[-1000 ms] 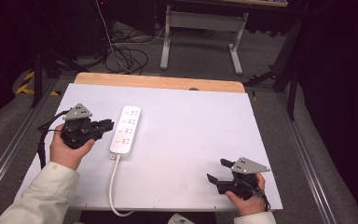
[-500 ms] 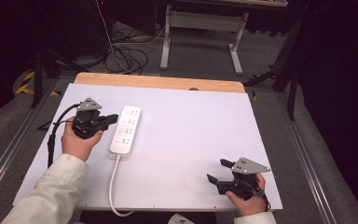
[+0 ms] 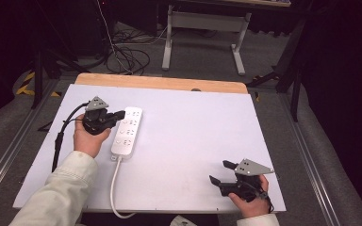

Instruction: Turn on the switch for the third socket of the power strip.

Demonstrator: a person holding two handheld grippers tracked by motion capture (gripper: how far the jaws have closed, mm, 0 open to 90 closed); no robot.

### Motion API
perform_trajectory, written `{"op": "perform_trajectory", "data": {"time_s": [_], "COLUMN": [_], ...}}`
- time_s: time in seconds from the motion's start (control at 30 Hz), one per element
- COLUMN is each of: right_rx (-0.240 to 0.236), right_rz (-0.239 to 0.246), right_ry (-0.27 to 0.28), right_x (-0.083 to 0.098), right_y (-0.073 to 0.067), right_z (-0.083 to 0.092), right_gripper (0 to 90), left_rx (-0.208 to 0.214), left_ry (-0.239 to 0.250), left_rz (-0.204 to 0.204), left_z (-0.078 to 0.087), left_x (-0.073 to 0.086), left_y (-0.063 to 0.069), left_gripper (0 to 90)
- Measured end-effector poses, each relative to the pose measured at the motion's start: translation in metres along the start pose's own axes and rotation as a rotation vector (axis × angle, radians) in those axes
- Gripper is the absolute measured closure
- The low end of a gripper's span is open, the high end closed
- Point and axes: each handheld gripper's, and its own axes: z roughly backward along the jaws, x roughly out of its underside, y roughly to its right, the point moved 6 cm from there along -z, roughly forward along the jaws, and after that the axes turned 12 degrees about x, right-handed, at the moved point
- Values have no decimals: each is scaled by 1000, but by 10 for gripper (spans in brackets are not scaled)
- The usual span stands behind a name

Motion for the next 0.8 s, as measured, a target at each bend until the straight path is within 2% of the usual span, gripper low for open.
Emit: {"op": "perform_trajectory", "data": {"time_s": [0.37, 0.47, 0.63, 0.8], "right_rx": [-11, -15, -15, -17], "right_rz": [-1, -3, -4, -3], "right_ry": [-4, -4, -3, -4], "right_x": [1, 1, 1, 1], "right_y": [0, -1, 0, 0], "right_z": [-1, -2, -2, -2], "right_gripper": [244, 244, 244, 244], "left_rx": [-29, -44, -49, -63], "left_ry": [-13, -31, -45, -67], "left_rz": [79, 68, 84, 58], "left_z": [-19, -23, -29, -35], "left_x": [9, 13, 18, 22], "left_y": [-18, -23, -28, -33], "left_gripper": [899, 899, 899, 899]}}
